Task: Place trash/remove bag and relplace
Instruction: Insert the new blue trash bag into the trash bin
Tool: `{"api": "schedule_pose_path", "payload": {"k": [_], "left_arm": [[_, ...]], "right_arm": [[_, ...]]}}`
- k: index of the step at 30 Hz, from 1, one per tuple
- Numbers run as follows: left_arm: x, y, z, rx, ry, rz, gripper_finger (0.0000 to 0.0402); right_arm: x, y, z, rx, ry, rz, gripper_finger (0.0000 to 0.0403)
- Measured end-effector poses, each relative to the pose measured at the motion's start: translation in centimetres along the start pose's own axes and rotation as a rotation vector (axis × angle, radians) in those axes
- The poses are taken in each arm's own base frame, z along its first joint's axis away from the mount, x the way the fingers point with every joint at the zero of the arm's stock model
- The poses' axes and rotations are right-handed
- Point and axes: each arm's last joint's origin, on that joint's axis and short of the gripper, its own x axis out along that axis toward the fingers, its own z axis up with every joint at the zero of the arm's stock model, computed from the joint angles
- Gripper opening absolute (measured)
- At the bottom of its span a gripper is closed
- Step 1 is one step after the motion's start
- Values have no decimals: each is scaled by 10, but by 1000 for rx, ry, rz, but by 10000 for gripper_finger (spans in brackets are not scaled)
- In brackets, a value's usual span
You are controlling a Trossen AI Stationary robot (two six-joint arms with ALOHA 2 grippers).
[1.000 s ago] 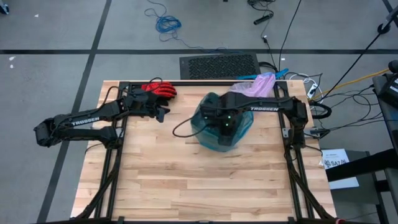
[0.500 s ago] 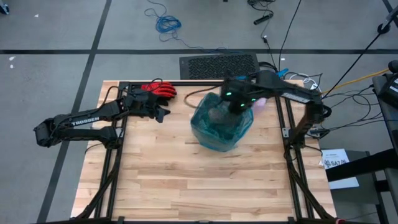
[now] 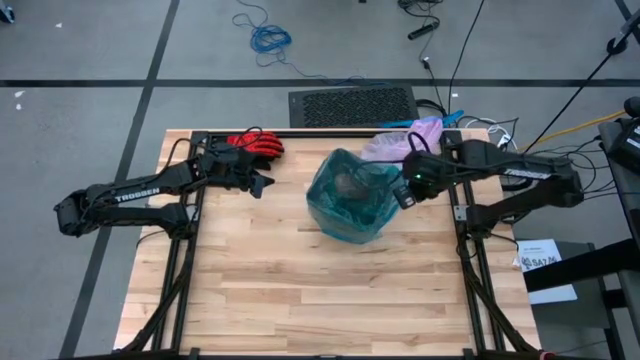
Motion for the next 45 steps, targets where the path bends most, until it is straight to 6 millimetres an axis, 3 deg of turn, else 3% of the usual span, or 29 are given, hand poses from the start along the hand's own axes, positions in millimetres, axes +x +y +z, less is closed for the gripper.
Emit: {"api": "schedule_pose_path", "payload": {"k": [5, 11, 17, 23, 29, 37, 41, 45], "left_arm": [[0, 0, 0, 0, 0, 0, 0], [0, 0, 0, -2, 3, 3, 0], [0, 1, -1, -4, 9, 8, 0], [0, 1, -1, -5, 12, 10, 0], [0, 1, -1, -4, 14, 7, 0], [0, 1, -2, -5, 18, 7, 0], [0, 1, -2, -5, 19, 7, 0], [0, 1, -2, -6, 15, 14, 0]], "right_arm": [[30, 9, 8, 30, -83, 132, 0], [60, 14, 28, 16, -139, 148, 0], [55, 15, 56, -20, -283, 273, 0], [51, -7, 66, 44, -308, 166, 0], [56, -11, 99, 85, -454, 211, 0], [107, -10, 144, 85, -401, 334, 0], [132, -6, 152, 80, -328, 360, 0], [138, -6, 152, 72, -293, 367, 0]]}}
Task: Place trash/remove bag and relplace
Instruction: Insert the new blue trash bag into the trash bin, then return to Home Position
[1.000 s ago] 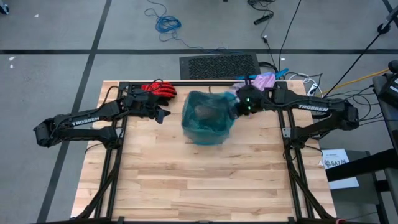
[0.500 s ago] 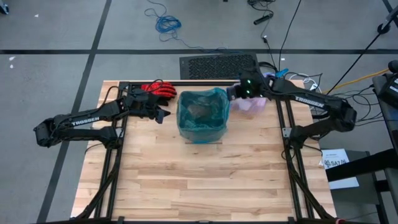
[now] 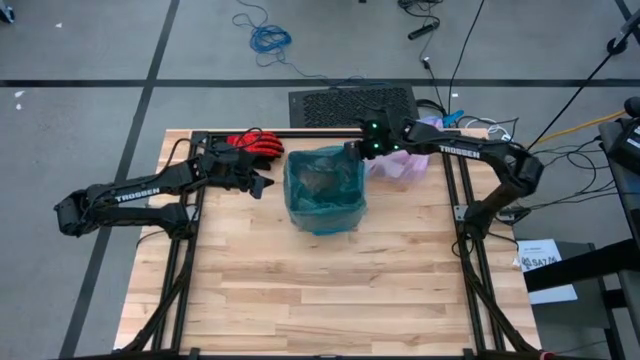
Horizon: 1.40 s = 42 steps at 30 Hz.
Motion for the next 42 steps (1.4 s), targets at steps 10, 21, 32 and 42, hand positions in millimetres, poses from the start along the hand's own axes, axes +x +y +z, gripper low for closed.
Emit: {"api": "schedule_pose_path", "payload": {"k": [10, 21, 32, 42], "left_arm": [[-14, -3, 4, 77, -114, 32, 0], [-47, -12, 1, 307, -223, -27, 0], [-49, -16, -1, 456, -228, -45, 0], [-23, -2, -12, 527, -451, -84, 0]], "right_arm": [[-74, 0, 2, -173, -136, -92, 0], [-165, 17, -47, -569, -406, 139, 0], [-134, -35, -142, -604, -343, 272, 0], [-99, -63, -182, -808, -613, 442, 0]]}}
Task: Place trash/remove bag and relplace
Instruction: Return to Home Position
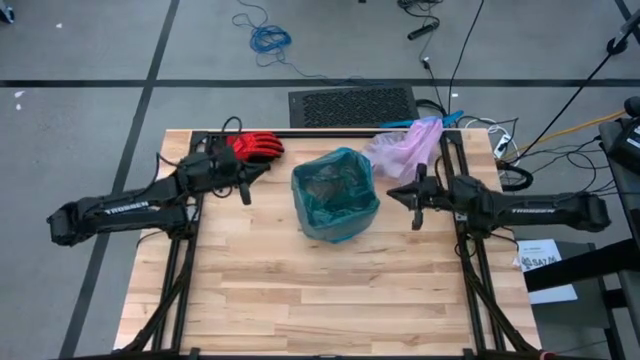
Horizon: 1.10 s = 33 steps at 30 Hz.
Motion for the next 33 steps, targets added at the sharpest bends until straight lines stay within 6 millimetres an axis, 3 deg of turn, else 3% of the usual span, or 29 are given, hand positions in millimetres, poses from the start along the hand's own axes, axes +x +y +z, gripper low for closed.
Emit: {"api": "schedule_pose_path", "payload": {"k": [4, 10, 17, 23, 29, 33], "left_arm": [[-6, -4, -11, 10, 18, -31, 0], [-47, -7, -20, 12, 67, 2, 0], [-83, -6, -35, -41, -90, 24, 0], [-61, -4, -84, -153, 5, -22, 0], [-51, -6, -89, -121, -46, 13, 0], [-51, -6, -89, -229, -52, 14, 0]], "right_arm": [[-8, -3, -29, 68, -99, 2, 0], [-12, -2, -27, 2, -132, 5, 0], [-19, -2, -24, -25, -158, 2, 0], [-25, -2, -30, 35, -94, -9, 0], [-27, -4, -37, 75, -25, -81, 0], [-27, -5, -42, 81, 26, -82, 0]]}}
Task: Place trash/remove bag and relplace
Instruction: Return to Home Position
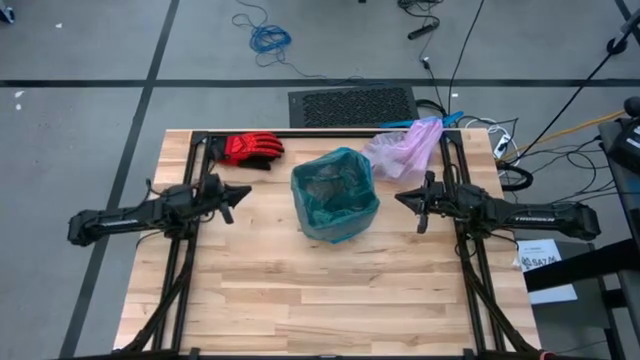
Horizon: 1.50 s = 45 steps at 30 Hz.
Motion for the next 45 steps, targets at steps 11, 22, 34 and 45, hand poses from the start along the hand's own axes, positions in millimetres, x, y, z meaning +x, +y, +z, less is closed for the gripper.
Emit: {"api": "schedule_pose_path", "payload": {"k": [11, 22, 34, 45], "left_arm": [[0, -1, -1, 358, 16, -29, 0], [0, 1, 0, 589, 0, 16, 0], [0, 1, 0, 589, 0, 16, 0], [0, 1, 0, 590, 0, 17, 0]], "right_arm": [[0, 0, -3, -66, 32, -3, 0], [-1, -2, -11, -230, 103, -5, 0], [-1, -3, -15, -171, 150, -11, 0], [-1, -3, -15, -172, 150, -11, 0]]}}
